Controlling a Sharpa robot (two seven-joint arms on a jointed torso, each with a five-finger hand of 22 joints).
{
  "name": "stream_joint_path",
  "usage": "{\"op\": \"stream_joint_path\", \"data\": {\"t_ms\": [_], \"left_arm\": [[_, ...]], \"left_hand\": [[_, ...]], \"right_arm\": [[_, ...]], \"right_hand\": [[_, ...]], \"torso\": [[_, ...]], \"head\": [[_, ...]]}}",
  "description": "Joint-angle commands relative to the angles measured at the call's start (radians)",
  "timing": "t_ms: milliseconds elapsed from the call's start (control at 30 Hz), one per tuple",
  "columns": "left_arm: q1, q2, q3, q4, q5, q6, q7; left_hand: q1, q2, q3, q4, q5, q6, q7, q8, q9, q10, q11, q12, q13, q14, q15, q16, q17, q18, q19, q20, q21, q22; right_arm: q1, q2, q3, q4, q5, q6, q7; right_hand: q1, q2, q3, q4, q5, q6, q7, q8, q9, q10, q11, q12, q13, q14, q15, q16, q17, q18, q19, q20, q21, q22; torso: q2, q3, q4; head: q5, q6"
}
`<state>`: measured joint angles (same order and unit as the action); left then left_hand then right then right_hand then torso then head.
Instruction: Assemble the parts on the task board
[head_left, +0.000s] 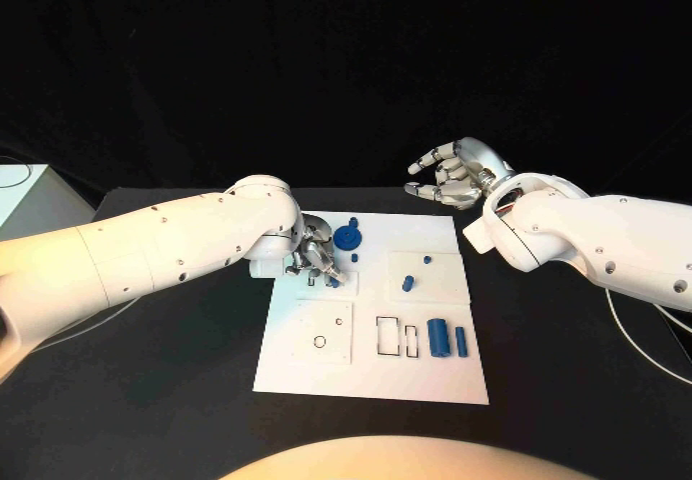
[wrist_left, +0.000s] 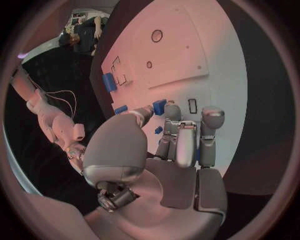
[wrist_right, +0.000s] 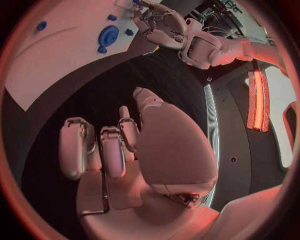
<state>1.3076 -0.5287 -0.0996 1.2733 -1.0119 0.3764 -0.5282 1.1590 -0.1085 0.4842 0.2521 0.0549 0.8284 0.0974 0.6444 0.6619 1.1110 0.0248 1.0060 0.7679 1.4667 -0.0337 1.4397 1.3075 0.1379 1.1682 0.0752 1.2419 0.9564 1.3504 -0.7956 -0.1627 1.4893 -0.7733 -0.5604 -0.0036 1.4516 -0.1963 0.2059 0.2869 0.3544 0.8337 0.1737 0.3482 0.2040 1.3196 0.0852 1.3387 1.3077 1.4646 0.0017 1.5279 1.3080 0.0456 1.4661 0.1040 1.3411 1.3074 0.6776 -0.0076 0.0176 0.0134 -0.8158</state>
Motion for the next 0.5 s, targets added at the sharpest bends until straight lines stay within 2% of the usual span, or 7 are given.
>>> {"op": "stream_joint_path", "data": {"t_ms": [33, 267, 367, 400, 500], "left_arm": [[-0.001, 0.003, 0.000, 0.001, 0.025, 0.012, 0.006], [-0.001, 0.003, 0.000, 0.001, 0.039, 0.023, 0.009], [-0.001, 0.002, 0.000, 0.001, 0.045, 0.008, 0.011], [-0.001, 0.001, 0.000, 0.001, 0.048, -0.001, 0.012], [-0.001, -0.002, 0.000, 0.002, 0.062, -0.031, 0.015]], "left_hand": [[0.020, 0.003, 0.024, -0.014, 0.000, -0.006, -0.002, -0.006, 0.007, -0.009, -0.002, -0.007, -0.002, 0.017, -0.002, 0.003, 0.022, -0.008, -0.007, -0.001, -0.002, 0.003], [0.046, 0.002, 0.088, -0.052, -0.001, -0.005, -0.005, -0.011, 0.024, -0.009, -0.005, -0.009, -0.003, 0.017, -0.005, 0.004, 0.024, -0.008, -0.009, -0.002, 0.000, 0.004], [0.059, -0.002, 0.172, -0.098, -0.001, -0.005, -0.007, -0.014, 0.042, -0.002, -0.009, -0.010, -0.001, 0.021, -0.009, 0.008, 0.032, -0.009, -0.005, -0.005, 0.006, 0.012], [0.058, -0.008, 0.223, -0.126, 0.000, -0.003, -0.008, -0.011, 0.054, 0.005, -0.010, -0.008, 0.001, 0.024, -0.011, 0.012, 0.039, -0.011, 0.001, -0.007, 0.013, 0.021], [0.033, -0.022, 0.318, -0.179, 0.001, -0.002, -0.011, 0.005, 0.090, 0.027, -0.014, -0.001, 0.011, 0.033, -0.014, 0.021, 0.055, -0.014, 0.015, -0.011, 0.028, 0.042]], "right_arm": [[-0.001, 0.001, 0.000, -0.001, -0.001, 0.017, 0.003], [-0.002, 0.002, 0.000, -0.003, -0.001, 0.020, 0.003], [-0.002, 0.003, 0.000, -0.003, 0.000, 0.021, 0.002], [-0.003, 0.003, 0.000, -0.004, 0.000, 0.022, 0.002], [-0.003, 0.003, 0.000, -0.005, 0.000, 0.023, 0.002]], "right_hand": [[-0.009, -0.002, 0.007, 0.000, 0.004, -0.008, -0.003, -0.007, -0.002, -0.007, 0.001, -0.003, 0.004, 0.079, 0.008, -0.005, 0.176, 0.007, 0.005, 0.006, -0.007, 0.130], [-0.009, -0.002, 0.007, 0.000, 0.004, -0.008, -0.003, -0.007, -0.002, -0.007, 0.001, -0.003, 0.004, 0.079, 0.008, -0.005, 0.176, 0.007, 0.005, 0.006, -0.007, 0.130], [-0.009, -0.002, 0.007, 0.000, 0.004, -0.008, -0.003, -0.007, -0.002, -0.007, 0.001, -0.003, 0.004, 0.079, 0.008, -0.005, 0.176, 0.007, 0.005, 0.006, -0.007, 0.130], [-0.009, -0.002, 0.007, 0.000, 0.004, -0.008, -0.003, -0.007, -0.002, -0.007, 0.001, -0.003, 0.004, 0.079, 0.008, -0.005, 0.176, 0.007, 0.005, 0.006, -0.007, 0.130], [-0.009, -0.002, 0.007, 0.000, 0.004, -0.008, -0.003, -0.007, -0.002, -0.007, 0.001, -0.003, 0.004, 0.079, 0.008, -0.005, 0.176, 0.007, 0.005, 0.006, -0.007, 0.130]], "torso": [[0.000, 0.0002, 0.0000], [-0.001, 0.0001, 0.0003], [0.000, 0.0002, 0.0002], [0.000, 0.0002, 0.0002], [0.000, 0.0003, 0.0002]], "head": [[0.001, -0.001], [0.002, -0.003], [0.001, -0.004], [0.001, -0.004], [0.002, -0.004]]}}
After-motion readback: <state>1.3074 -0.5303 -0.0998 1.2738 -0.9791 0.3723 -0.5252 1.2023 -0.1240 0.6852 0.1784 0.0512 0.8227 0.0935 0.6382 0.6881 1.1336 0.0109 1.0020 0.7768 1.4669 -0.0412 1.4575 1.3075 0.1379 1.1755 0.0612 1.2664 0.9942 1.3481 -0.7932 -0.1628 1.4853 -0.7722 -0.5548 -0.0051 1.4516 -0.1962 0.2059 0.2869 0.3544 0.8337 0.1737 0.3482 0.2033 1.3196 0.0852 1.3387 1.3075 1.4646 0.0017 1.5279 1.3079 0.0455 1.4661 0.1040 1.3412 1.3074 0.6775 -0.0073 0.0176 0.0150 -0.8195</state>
